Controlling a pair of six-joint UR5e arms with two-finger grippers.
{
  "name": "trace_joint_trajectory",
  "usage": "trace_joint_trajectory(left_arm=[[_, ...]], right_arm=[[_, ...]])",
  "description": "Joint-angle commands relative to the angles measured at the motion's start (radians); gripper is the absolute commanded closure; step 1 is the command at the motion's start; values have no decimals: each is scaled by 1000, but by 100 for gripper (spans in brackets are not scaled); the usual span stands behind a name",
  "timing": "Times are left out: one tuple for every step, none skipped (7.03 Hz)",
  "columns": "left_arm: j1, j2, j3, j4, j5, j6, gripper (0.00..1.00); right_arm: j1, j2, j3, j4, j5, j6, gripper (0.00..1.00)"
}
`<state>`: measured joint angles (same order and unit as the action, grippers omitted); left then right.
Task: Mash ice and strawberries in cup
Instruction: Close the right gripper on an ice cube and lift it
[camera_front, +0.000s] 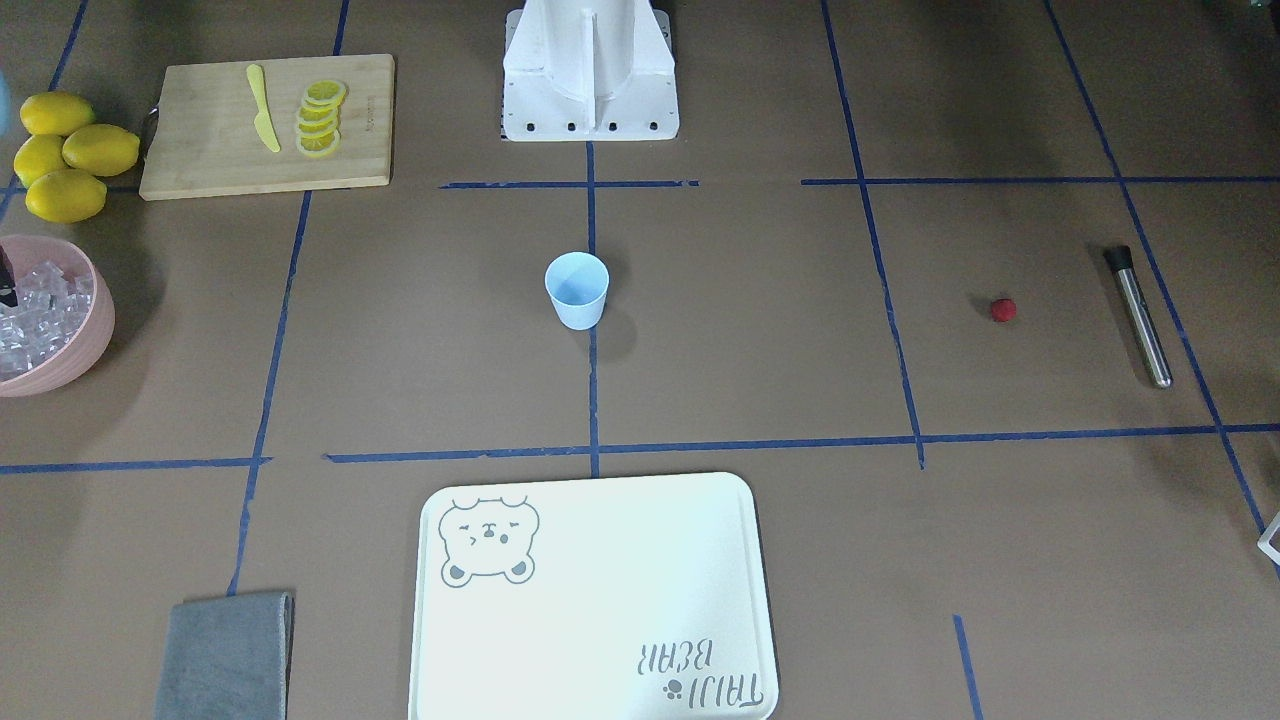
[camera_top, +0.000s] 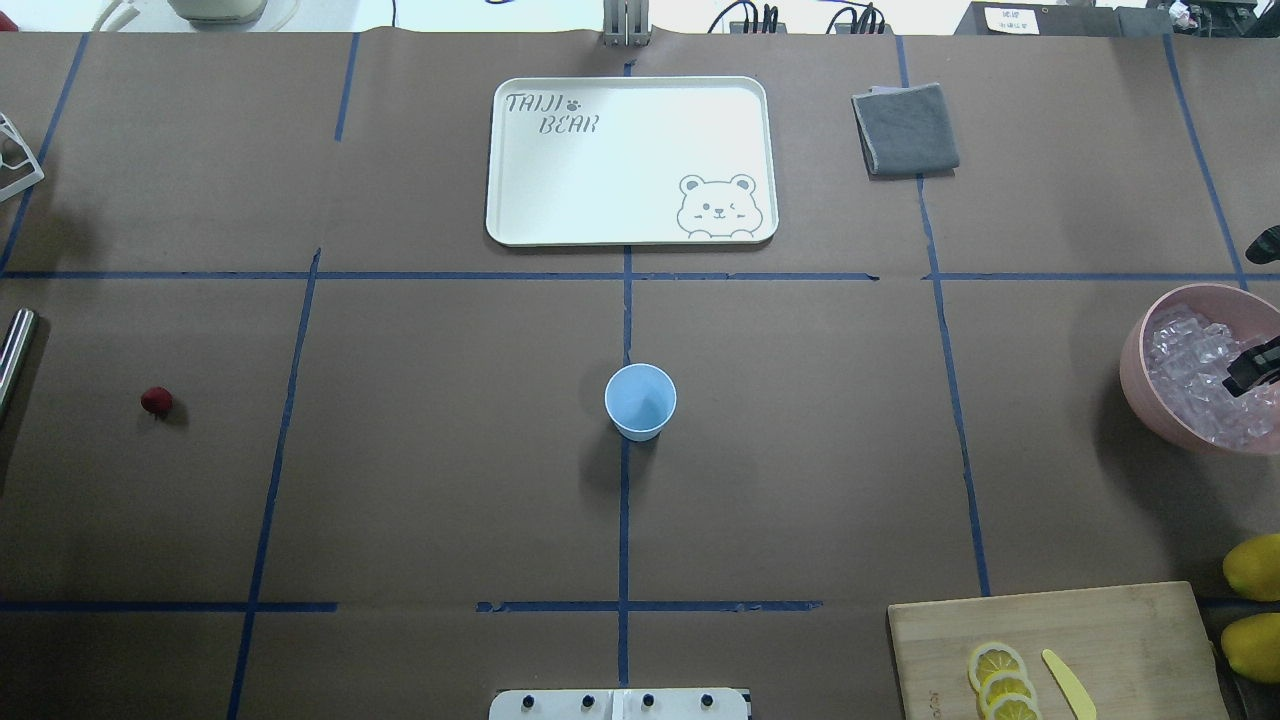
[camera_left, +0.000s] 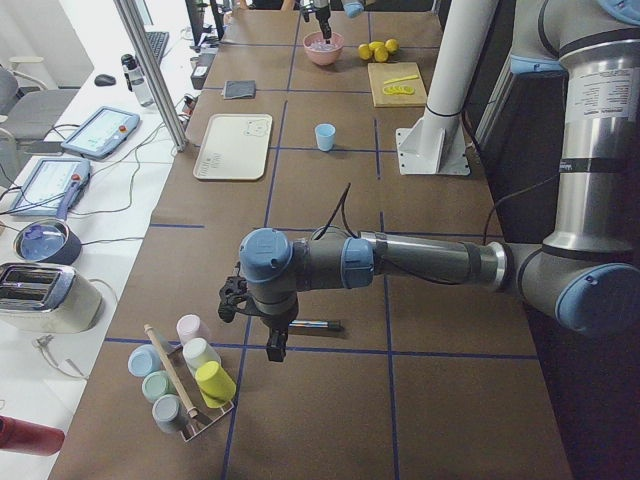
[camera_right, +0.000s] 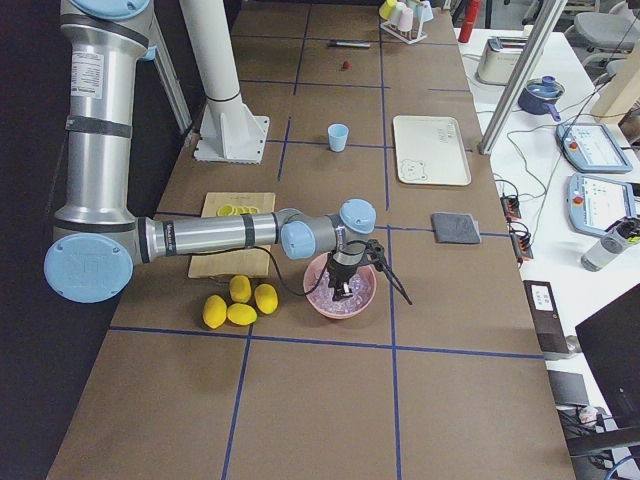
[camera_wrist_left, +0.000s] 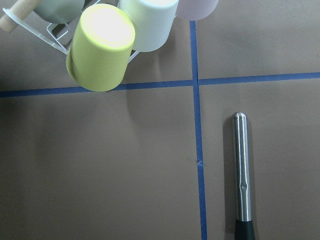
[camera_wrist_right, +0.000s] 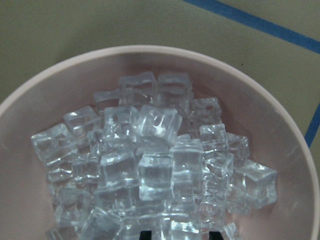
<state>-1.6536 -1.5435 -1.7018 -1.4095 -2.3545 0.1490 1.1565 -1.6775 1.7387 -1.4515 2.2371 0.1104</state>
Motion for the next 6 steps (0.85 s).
trace_joint_trajectory(left_arm=[[0, 6, -21, 4, 0, -9, 0], [0, 5, -19, 4, 0, -11, 0], [0, 3, -19, 4, 0, -17, 0], [0, 3, -19, 4, 0, -17, 0], [0, 3, -19, 4, 0, -17, 0], [0, 3, -19, 4, 0, -17, 0]], right_arm=[[3, 1, -2, 0, -5, 0, 75], [3, 1, -1, -1, -4, 0, 92], [21, 4, 5, -7, -4, 0, 99], [54, 4, 33, -10, -1, 0, 100], [107, -4, 120, -71, 4, 0, 100], [141, 2, 257, -219, 4, 0, 100]])
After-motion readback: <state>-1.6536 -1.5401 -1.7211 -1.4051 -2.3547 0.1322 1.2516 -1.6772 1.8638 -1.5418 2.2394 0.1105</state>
